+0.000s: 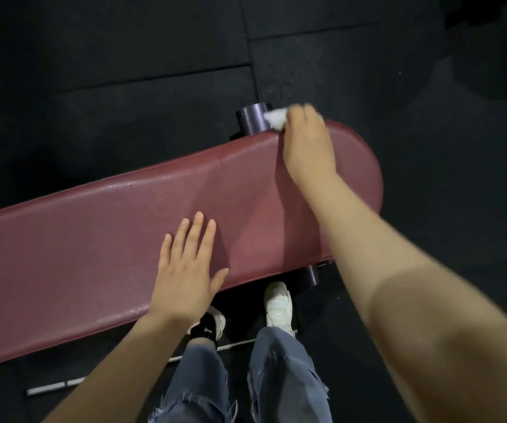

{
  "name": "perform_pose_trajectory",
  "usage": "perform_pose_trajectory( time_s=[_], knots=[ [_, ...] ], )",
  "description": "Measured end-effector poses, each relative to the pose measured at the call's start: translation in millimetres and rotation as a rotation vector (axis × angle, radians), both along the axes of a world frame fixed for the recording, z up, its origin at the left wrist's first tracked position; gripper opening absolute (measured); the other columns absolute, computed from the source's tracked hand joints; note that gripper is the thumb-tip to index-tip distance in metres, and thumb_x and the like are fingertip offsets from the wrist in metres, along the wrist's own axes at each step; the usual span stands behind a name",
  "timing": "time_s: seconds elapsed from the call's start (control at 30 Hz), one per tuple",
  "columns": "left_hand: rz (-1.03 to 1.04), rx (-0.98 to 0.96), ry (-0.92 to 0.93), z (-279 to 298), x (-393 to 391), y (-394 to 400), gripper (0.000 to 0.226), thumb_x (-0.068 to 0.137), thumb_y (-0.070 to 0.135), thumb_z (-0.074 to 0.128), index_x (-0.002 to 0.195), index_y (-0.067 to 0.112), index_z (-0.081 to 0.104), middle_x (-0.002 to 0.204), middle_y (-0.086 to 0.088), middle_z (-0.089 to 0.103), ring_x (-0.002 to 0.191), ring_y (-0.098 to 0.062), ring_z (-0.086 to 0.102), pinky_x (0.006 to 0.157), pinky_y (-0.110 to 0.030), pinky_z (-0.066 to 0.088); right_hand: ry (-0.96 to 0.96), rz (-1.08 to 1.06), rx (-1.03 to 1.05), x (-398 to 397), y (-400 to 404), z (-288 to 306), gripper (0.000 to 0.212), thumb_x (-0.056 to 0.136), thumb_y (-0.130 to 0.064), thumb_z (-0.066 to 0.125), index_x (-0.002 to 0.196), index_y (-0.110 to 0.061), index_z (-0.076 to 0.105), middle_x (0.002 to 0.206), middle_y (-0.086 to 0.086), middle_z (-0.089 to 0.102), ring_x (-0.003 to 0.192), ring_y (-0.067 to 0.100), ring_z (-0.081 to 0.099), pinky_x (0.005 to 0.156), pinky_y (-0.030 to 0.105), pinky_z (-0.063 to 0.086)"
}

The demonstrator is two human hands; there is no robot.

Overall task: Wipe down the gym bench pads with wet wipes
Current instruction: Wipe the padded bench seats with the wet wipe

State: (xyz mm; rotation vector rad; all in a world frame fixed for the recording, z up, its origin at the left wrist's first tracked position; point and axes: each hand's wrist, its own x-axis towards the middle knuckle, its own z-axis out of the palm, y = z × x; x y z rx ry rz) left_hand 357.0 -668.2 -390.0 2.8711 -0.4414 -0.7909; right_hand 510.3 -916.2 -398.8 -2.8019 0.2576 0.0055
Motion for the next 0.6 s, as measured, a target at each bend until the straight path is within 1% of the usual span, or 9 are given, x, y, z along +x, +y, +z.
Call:
perform_pose_trajectory(
  time_s=[0.07, 0.1, 0.2, 0.27, 0.33, 0.37, 0.43, 0.53, 0.6],
  knots=[
    [0.006, -0.02, 0.014, 2.7, 0.7, -0.3, 0.086, 0.091, 0.053, 0.051, 0.158, 0.019, 0.008, 0.166, -0.005, 0.005, 0.153, -0.024, 0.002, 0.123, -0.047, 0.008, 0.026, 0.008, -0.009, 11.6, -6.4, 0.1, 0.021, 0.091, -0.001, 0.047, 0.109, 0.0, 0.057, 0.106, 0.019, 0.057, 0.096, 0.036, 0.054, 0.079, 0.04, 0.04],
    [0.012, -0.028, 0.017, 4.7, 1.4, -0.8, 0.087, 0.091, 0.051, 0.054, 0.158, 0.019, 0.009, 0.166, -0.005, 0.006, 0.153, -0.025, 0.002, 0.123, -0.048, 0.008, 0.042, -0.019, 0.008, -1.8, -13.7, -0.5, 0.021, 0.091, -0.002, 0.048, 0.109, 0.0, 0.057, 0.107, 0.019, 0.057, 0.097, 0.036, 0.053, 0.079, 0.039, 0.039],
    [0.015, -0.022, 0.033, 9.1, 2.5, -3.3, 0.091, 0.089, 0.05, 0.061, 0.158, 0.018, 0.012, 0.166, -0.006, 0.007, 0.153, -0.026, 0.004, 0.123, -0.049, 0.011, 0.098, -0.231, 0.081, -103.9, -31.5, 10.5, 0.017, 0.091, -0.005, 0.051, 0.105, -0.002, 0.061, 0.101, 0.016, 0.058, 0.093, 0.035, 0.055, 0.077, 0.039, 0.039],
    [0.011, -0.022, 0.032, 10.2, 3.2, -3.1, 0.092, 0.087, 0.049, 0.064, 0.158, 0.018, 0.013, 0.166, -0.006, 0.009, 0.153, -0.026, 0.006, 0.122, -0.049, 0.012, 0.13, -0.383, 0.098, -175.8, -32.2, 22.9, 0.015, 0.094, -0.004, 0.05, 0.104, -0.004, 0.061, 0.099, 0.013, 0.058, 0.092, 0.033, 0.057, 0.077, 0.041, 0.045],
    [0.003, -0.027, 0.034, 9.8, 4.2, -0.6, 0.093, 0.087, 0.05, 0.064, 0.158, 0.018, 0.013, 0.166, -0.005, 0.007, 0.153, -0.025, 0.004, 0.123, -0.049, 0.012, 0.109, -0.492, 0.131, -199.6, -26.5, 24.6, 0.017, 0.095, -0.004, 0.049, 0.108, -0.005, 0.06, 0.101, 0.011, 0.058, 0.092, 0.03, 0.058, 0.078, 0.04, 0.047],
    [0.001, -0.032, 0.033, 8.7, 3.7, 0.6, 0.093, 0.087, 0.05, 0.064, 0.158, 0.019, 0.012, 0.166, -0.004, 0.007, 0.153, -0.024, 0.003, 0.123, -0.048, 0.012, 0.089, -0.501, 0.145, -189.7, -25.0, 21.2, 0.016, 0.094, -0.004, 0.05, 0.107, -0.004, 0.06, 0.101, 0.012, 0.057, 0.092, 0.031, 0.058, 0.078, 0.04, 0.047],
    [0.002, -0.034, 0.022, 6.5, 2.2, 2.3, 0.095, 0.086, 0.05, 0.065, 0.158, 0.02, 0.011, 0.166, -0.003, 0.006, 0.153, -0.023, 0.003, 0.123, -0.048, 0.012, 0.025, -0.414, 0.172, -138.8, -21.8, 12.1, 0.012, 0.093, -0.004, 0.052, 0.103, -0.002, 0.06, 0.098, 0.015, 0.058, 0.09, 0.033, 0.056, 0.077, 0.037, 0.042],
    [0.0, -0.04, -0.003, 3.4, 1.4, 2.9, 0.096, 0.086, 0.051, 0.065, 0.158, 0.021, 0.011, 0.166, -0.003, 0.007, 0.153, -0.023, 0.004, 0.123, -0.048, 0.012, -0.067, -0.259, 0.157, -35.5, -24.8, 3.0, 0.013, 0.095, -0.008, 0.047, 0.098, -0.004, 0.06, 0.101, 0.014, 0.058, 0.093, 0.03, 0.054, 0.075, 0.024, 0.031],
    [0.001, -0.048, -0.009, 2.2, 1.1, 3.1, 0.095, 0.085, 0.05, 0.066, 0.158, 0.02, 0.013, 0.166, -0.004, 0.009, 0.153, -0.024, 0.006, 0.122, -0.048, 0.012, -0.048, -0.244, 0.116, 1.4, -32.2, 3.0, 0.016, 0.096, -0.01, 0.043, 0.099, -0.007, 0.059, 0.105, 0.011, 0.058, 0.095, 0.029, 0.054, 0.075, 0.024, 0.031]
  ],
)
